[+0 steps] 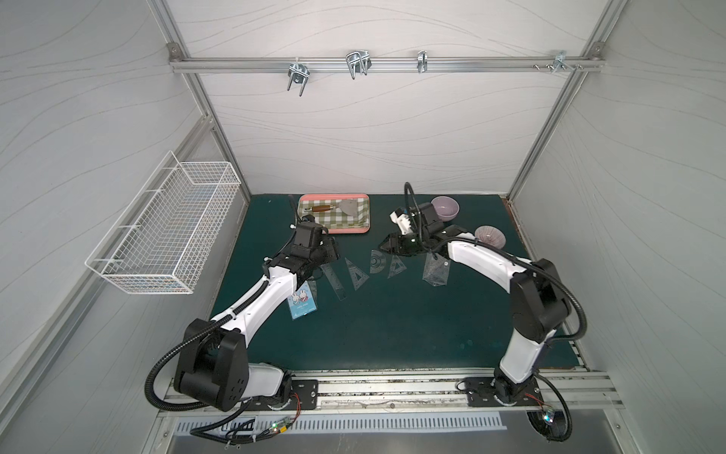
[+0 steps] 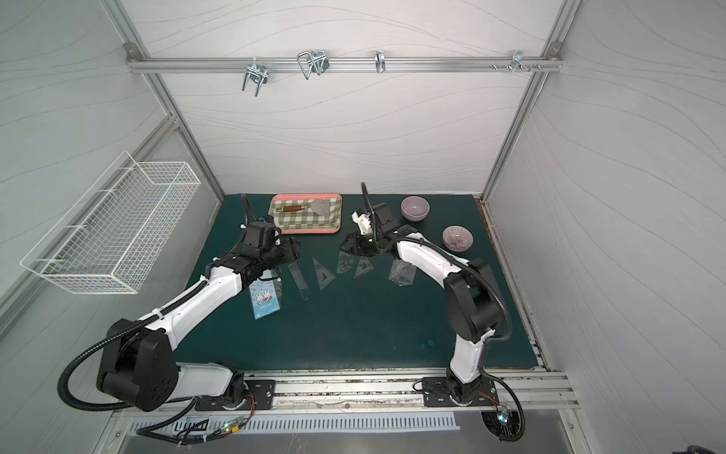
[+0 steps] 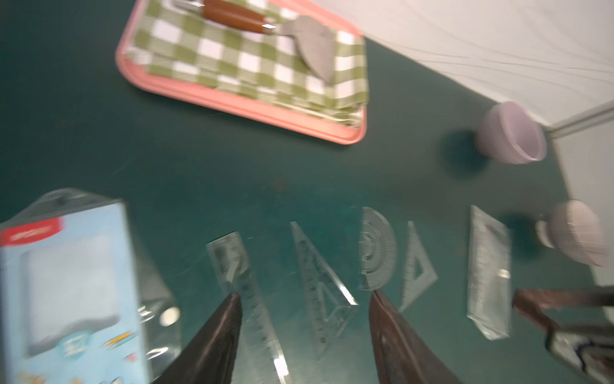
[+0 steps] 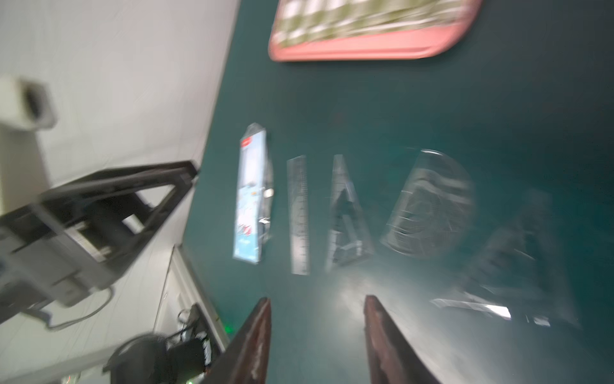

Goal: Open the ruler set and take out the ruler
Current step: Place the ruler at the center of the board, then pick up the ruler set bag from the center of the board.

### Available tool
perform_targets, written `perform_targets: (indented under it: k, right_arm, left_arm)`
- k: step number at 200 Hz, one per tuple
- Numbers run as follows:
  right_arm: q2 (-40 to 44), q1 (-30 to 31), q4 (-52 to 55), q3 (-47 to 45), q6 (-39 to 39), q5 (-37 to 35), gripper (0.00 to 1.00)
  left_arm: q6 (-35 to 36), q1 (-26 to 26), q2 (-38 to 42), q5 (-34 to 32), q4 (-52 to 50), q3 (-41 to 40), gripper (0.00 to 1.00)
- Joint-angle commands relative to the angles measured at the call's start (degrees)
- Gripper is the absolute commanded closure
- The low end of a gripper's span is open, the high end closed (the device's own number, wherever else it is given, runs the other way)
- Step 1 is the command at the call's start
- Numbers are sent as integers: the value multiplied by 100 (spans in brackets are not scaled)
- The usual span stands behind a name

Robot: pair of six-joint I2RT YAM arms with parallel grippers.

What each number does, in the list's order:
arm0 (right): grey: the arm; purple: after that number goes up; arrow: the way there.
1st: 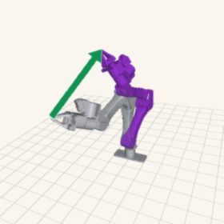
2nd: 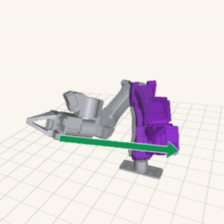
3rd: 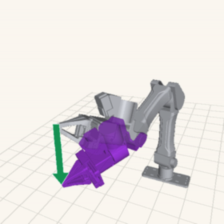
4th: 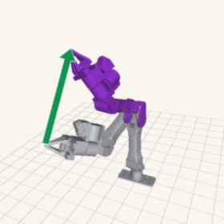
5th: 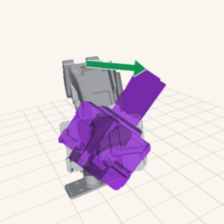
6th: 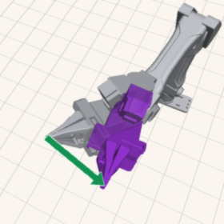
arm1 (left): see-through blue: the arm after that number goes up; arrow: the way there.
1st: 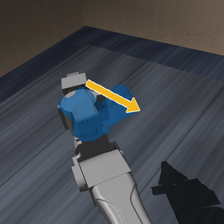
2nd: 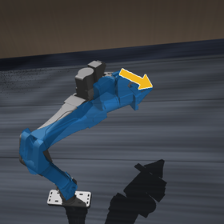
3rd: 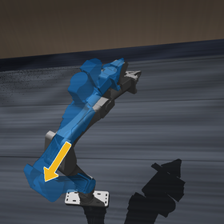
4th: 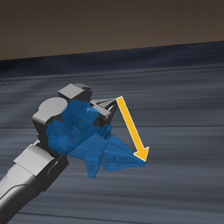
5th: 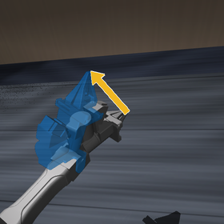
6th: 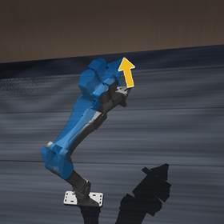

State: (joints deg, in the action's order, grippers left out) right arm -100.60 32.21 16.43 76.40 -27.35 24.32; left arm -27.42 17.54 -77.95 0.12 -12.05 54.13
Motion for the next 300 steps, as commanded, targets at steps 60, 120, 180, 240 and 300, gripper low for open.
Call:
perform_targets:
  k: [60,120,180,240,300]
  right_arm:
    - [922,-1728,832,-1566,382,-636,50]
    - [1214,-2244,335,-2591,147,-169,50]
    - [1029,-2535,-527,-3362,-163,198,50]
    - [500,-2729,-1645,-3730,-564,601,51]
    - [348,-2758,-1885,-3787,-699,645,51]
  left_arm:
    - [114,650,-994,1868,1414,475,24]
    - [-321,1458,-2845,2797,2212,1672,25]
    - [-235,2051,-3982,2951,2089,2637,29]
    - [-319,2284,-4847,2951,1979,3369,72]
    - [-327,2310,-5343,2692,1635,3725,97]
